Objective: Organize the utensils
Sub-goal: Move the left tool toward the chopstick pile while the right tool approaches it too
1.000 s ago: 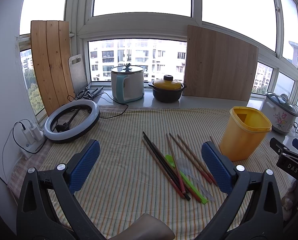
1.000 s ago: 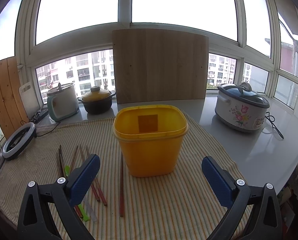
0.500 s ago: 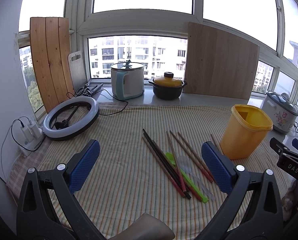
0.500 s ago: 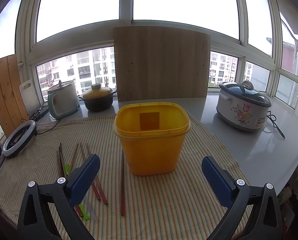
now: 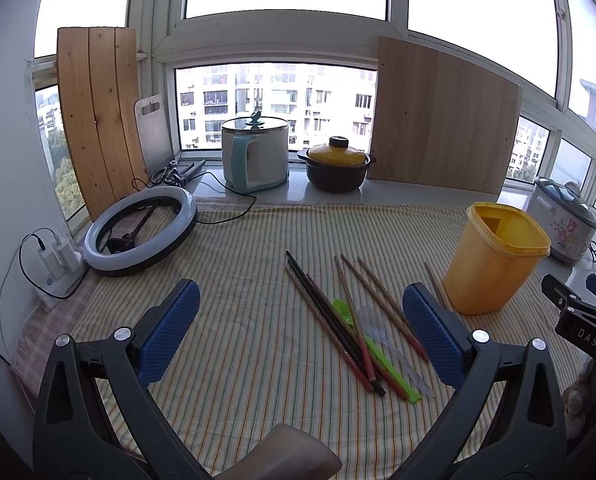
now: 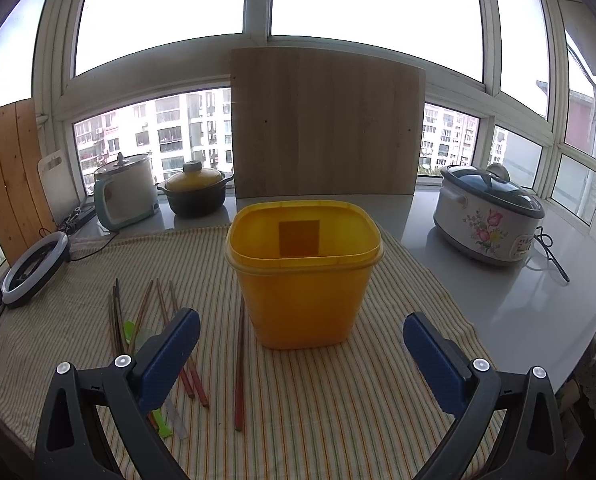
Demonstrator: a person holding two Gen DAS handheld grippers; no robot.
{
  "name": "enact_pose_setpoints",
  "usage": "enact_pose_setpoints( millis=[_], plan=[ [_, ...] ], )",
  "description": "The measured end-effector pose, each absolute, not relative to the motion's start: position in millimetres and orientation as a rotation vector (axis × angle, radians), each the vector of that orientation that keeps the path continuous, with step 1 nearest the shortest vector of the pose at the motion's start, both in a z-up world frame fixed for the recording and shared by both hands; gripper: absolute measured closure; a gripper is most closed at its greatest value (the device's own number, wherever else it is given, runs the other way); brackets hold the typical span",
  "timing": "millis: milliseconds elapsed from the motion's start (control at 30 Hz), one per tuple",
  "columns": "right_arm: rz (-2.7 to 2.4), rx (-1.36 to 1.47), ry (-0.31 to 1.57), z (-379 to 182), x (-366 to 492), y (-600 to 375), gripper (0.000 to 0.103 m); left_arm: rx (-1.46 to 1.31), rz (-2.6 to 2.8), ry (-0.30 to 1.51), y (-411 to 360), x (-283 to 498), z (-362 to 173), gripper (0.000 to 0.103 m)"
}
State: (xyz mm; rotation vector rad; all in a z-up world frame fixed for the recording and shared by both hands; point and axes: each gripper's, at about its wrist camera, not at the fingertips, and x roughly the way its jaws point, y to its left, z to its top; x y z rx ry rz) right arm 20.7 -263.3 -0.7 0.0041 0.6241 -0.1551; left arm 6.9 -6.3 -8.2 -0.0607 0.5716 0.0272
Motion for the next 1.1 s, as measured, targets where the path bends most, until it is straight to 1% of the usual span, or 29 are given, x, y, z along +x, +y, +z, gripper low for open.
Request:
enact_pose_setpoints(
  millis=[133,300,367,433,467,500,567,633,767,833,867,900,967,1000,1067,1100],
  plan=[
    [-0.123,-0.016,0.618,-6,23,-268,0.0,-0.061,0.011,0.605,-3,13,-16,0.0],
    [-0.061,0.0,0.661,-17,29,-273,0.001,-0.077,-0.002,0.651,3,23,-25,0.0],
    [-0.011,0.022,0.683,-22,32,-272,0.004,-0.077,-0.008,0.662,6,27,-31,0.0],
    [0.027,0.039,0.714,-29,34,-269,0.014,-0.08,-0.023,0.678,9,29,-37,0.001],
    [0.042,0.045,0.729,-32,35,-268,0.016,-0.082,-0.026,0.693,11,31,-41,0.006],
    [0.059,0.051,0.745,-36,37,-266,0.02,-0.088,-0.034,0.703,13,32,-45,0.008],
    [0.09,0.054,0.775,-43,39,-263,0.026,-0.118,-0.065,0.728,17,36,-53,0.018],
    [0.114,0.053,0.809,-51,42,-258,0.035,-0.15,-0.09,0.752,21,41,-60,0.025],
    [0.131,0.052,0.865,-67,50,-254,0.043,-0.185,-0.136,0.798,20,52,-71,0.036],
    [0.141,0.065,0.901,-74,56,-253,0.055,-0.183,-0.161,0.815,16,57,-75,0.042],
    [0.149,0.075,0.922,-78,59,-253,0.058,-0.183,-0.178,0.824,12,60,-76,0.045],
    [0.152,0.08,0.936,-82,61,-253,0.061,-0.183,-0.192,0.829,10,62,-77,0.047],
    [0.153,0.087,0.956,-89,66,-252,0.063,-0.186,-0.227,0.847,3,68,-80,0.054],
    [0.151,0.091,0.97,-94,68,-252,0.066,-0.188,-0.244,0.856,0,70,-81,0.055],
    [0.158,0.104,0.993,-101,71,-250,0.069,-0.193,-0.279,0.879,-6,74,-85,0.062],
    [0.16,0.112,1.004,-104,73,-250,0.07,-0.196,-0.3,0.893,-10,75,-87,0.063]
  ],
)
